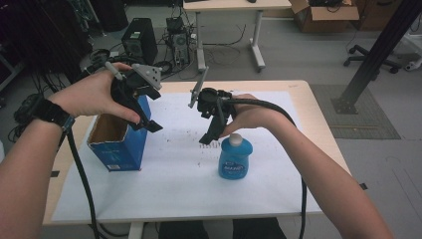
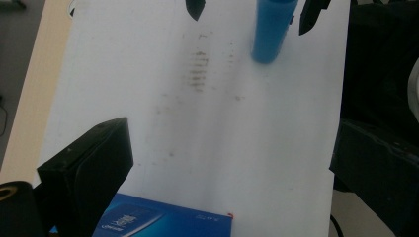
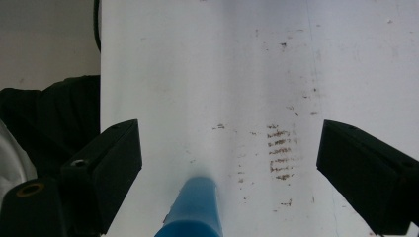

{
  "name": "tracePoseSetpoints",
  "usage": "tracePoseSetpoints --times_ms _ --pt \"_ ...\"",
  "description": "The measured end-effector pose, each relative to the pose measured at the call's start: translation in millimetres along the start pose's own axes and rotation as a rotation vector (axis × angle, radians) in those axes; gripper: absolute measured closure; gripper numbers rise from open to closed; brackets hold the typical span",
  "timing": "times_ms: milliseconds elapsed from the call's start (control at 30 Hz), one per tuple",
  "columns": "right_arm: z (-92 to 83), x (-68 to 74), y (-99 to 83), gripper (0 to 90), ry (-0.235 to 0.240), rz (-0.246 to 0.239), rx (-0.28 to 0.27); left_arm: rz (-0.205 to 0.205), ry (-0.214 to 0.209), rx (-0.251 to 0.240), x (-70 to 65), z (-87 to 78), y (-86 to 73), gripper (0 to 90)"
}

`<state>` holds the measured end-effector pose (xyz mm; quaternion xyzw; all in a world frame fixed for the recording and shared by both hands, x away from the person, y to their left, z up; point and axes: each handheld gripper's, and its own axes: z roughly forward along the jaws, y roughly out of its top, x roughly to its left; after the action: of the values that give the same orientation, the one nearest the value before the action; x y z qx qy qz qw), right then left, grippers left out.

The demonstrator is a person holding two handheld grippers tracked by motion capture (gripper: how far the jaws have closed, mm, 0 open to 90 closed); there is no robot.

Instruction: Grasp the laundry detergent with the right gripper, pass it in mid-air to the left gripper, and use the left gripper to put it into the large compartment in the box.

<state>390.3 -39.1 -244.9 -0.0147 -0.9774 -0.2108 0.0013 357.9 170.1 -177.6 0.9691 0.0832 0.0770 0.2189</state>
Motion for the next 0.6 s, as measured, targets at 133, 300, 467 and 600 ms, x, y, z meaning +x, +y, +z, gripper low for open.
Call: tracePoseSetpoints --times_ms 133,300,467,600 --pt "-1.3 0.3 -0.9 8.9 -0.001 0.004 -0.002 -0.004 -0.001 -0.002 -0.2 -1.1 1.1 3.2" --pt "-4.0 -1.7 -1.6 8.7 0.01 0.002 -0.024 -0.01 -0.003 0.003 -0.4 -2.6 0.5 3.2" --pt "-6.0 -2.1 -2.2 8.6 0.009 0.0 -0.028 -0.016 0.0 0.015 -0.2 -2.3 0.2 3.2" --pt "-14.6 -2.0 -5.7 8.2 -0.001 0.003 -0.06 -0.017 -0.001 0.009 -0.3 -2.3 0.8 3.2"
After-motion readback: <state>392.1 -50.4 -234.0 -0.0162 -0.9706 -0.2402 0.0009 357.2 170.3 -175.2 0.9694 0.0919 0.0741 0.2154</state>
